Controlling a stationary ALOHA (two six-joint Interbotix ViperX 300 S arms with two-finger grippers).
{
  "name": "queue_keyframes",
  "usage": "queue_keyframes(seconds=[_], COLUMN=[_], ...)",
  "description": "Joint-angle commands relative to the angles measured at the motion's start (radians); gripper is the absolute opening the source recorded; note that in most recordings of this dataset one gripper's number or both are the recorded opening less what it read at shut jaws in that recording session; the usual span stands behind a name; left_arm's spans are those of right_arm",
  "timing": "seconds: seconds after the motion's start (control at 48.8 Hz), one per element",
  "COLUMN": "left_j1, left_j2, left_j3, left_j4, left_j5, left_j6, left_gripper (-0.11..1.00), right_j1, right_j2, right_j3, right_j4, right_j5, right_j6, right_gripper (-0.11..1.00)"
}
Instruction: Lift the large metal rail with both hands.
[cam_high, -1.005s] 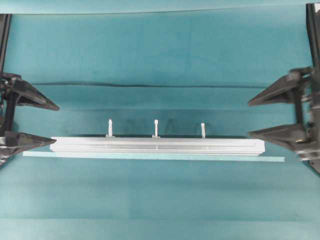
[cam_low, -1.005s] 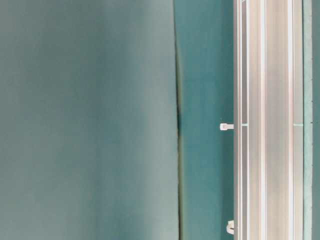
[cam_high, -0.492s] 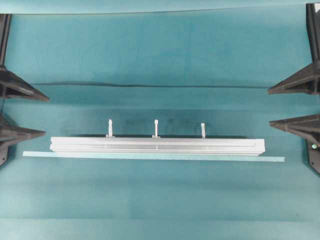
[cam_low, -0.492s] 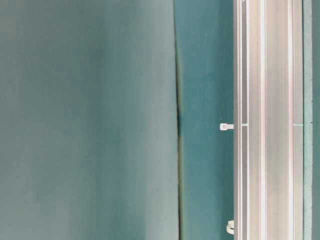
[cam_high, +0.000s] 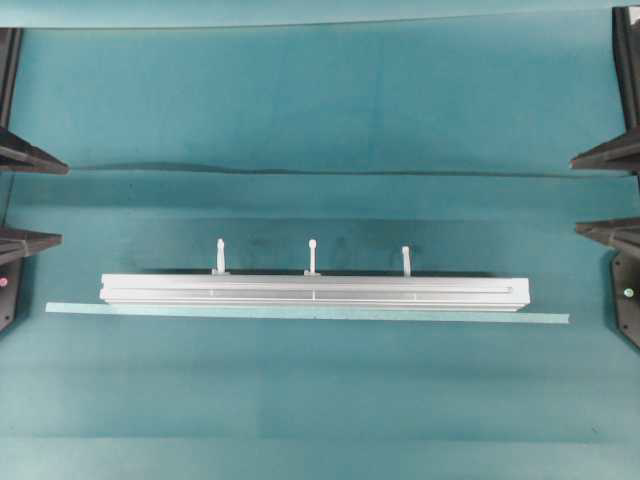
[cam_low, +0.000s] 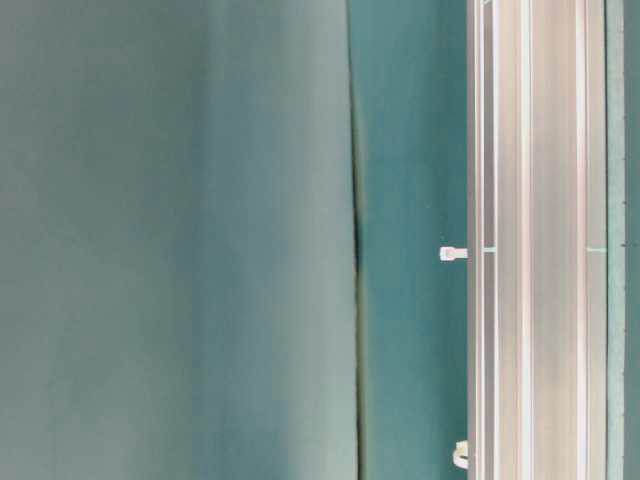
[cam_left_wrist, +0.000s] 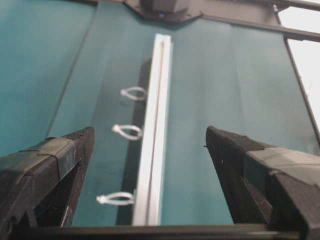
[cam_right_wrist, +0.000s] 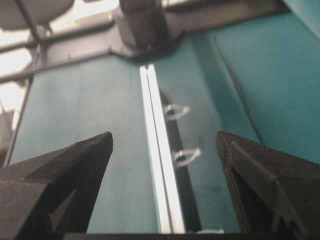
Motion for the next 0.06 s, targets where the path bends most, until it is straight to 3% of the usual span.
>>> queue_keyframes(seconds=[0.0, 0.041], left_j1=[0.002, 0.002], left_j2=[0.008, 0.006], left_j3=[-0.021, -0.021], left_j4=[0.000, -0.002], left_j5=[-0.009, -0.009], left_j6=[-0.003, 0.000], left_gripper=[0.97, 0.97], right_j1=[-0.009, -0.012], right_j2=[-0.011, -0.017], right_j3=[0.003, 0.009], right_j4=[0.002, 0.002], right_j5=[-0.037, -0.048], right_j6=[0.009, 0.009], right_gripper=[0.91, 0.91])
